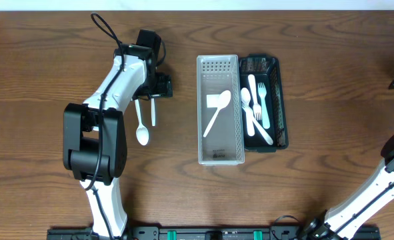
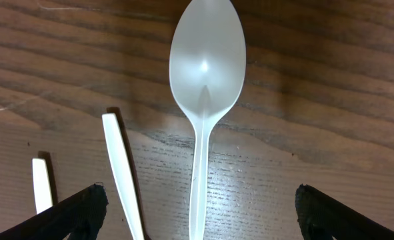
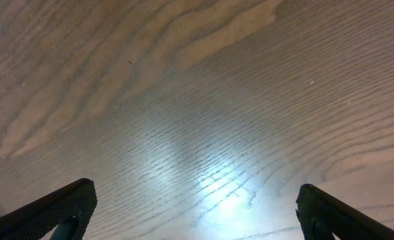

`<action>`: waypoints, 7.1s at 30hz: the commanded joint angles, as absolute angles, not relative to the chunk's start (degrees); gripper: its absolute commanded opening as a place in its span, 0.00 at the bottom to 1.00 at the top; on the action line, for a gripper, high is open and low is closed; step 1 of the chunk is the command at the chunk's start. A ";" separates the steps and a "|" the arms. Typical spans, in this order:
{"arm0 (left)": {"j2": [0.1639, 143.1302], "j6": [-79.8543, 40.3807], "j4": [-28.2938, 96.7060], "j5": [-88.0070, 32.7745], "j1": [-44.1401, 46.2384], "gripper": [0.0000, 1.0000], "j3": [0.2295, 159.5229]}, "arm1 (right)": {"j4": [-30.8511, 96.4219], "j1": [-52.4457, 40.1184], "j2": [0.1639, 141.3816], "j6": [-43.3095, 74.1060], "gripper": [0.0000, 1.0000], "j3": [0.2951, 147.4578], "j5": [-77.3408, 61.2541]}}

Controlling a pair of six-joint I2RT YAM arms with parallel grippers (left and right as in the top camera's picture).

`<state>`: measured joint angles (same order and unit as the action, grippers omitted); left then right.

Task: Pack container
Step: 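Move the left gripper back over the remaining white spoons, then lower the left gripper and grasp the next white spoon, then carry the spoon into the grey basket and release it, then return the left gripper over the last white spoons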

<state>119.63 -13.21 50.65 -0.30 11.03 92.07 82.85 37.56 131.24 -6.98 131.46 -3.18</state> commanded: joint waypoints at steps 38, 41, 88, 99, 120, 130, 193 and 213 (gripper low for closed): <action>124.75 -10.92 48.03 -1.08 11.00 0.92 92.86 | 82.89 38.09 131.61 -7.79 0.99 131.39 -3.40; 124.75 -10.70 47.88 -1.10 11.03 0.92 92.86 | 82.87 38.09 131.61 -7.79 0.99 131.39 -3.40; 126.06 -10.09 47.22 -5.39 11.20 0.92 91.98 | 82.89 38.09 131.61 -7.79 0.99 131.39 -3.40; 127.85 -10.07 47.07 -5.34 11.20 0.92 91.98 | 82.89 38.09 131.61 -7.79 0.99 131.39 -3.40; 127.83 -9.43 47.05 -3.38 11.16 0.13 92.01 | 82.89 38.09 131.61 -7.79 0.99 131.39 -3.40; 125.60 -8.54 47.55 -3.40 11.16 0.06 93.71 | 82.89 38.09 131.61 -7.79 0.99 131.39 -3.40; 107.11 -18.06 65.30 2.39 11.09 0.98 91.59 | 82.89 38.09 131.61 -7.79 0.99 131.39 -3.40; 107.11 -22.22 53.30 -5.15 4.89 0.98 79.15 | 82.89 38.09 131.61 -7.79 0.99 131.39 -3.40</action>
<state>107.46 -23.66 54.02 -2.66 5.89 80.18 82.87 37.56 131.24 -6.98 131.46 -3.18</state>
